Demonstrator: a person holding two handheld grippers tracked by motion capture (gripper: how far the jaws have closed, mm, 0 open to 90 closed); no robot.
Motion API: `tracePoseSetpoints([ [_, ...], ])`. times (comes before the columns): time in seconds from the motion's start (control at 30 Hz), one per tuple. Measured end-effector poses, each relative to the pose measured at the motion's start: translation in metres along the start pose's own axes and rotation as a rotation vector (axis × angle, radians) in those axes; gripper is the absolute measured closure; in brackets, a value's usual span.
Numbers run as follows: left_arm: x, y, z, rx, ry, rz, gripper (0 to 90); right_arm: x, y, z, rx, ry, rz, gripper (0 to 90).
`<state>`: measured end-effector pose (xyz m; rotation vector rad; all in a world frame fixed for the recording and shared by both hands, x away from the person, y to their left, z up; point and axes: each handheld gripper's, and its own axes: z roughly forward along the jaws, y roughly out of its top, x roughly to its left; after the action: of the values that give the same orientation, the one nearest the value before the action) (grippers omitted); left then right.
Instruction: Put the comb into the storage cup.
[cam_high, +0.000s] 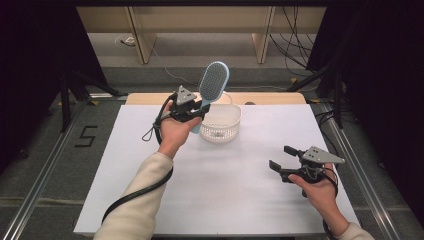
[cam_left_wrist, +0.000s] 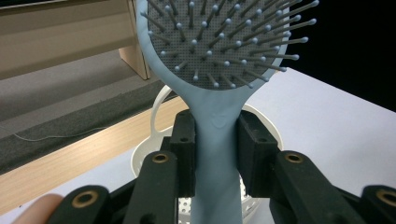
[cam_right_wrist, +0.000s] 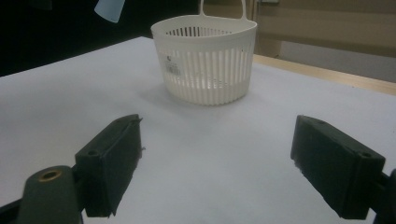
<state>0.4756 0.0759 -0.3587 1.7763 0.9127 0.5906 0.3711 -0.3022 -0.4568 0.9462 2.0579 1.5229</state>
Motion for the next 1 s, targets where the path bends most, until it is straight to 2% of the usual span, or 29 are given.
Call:
tracePoseSetpoints([
  [1.0, 0.0008, 0.0094, 0.0075, -0.004, 0.001, 0.010, 70.0, -0.0001, -0.0002, -0.0001, 0.000, 0.000, 0.000, 17.3],
])
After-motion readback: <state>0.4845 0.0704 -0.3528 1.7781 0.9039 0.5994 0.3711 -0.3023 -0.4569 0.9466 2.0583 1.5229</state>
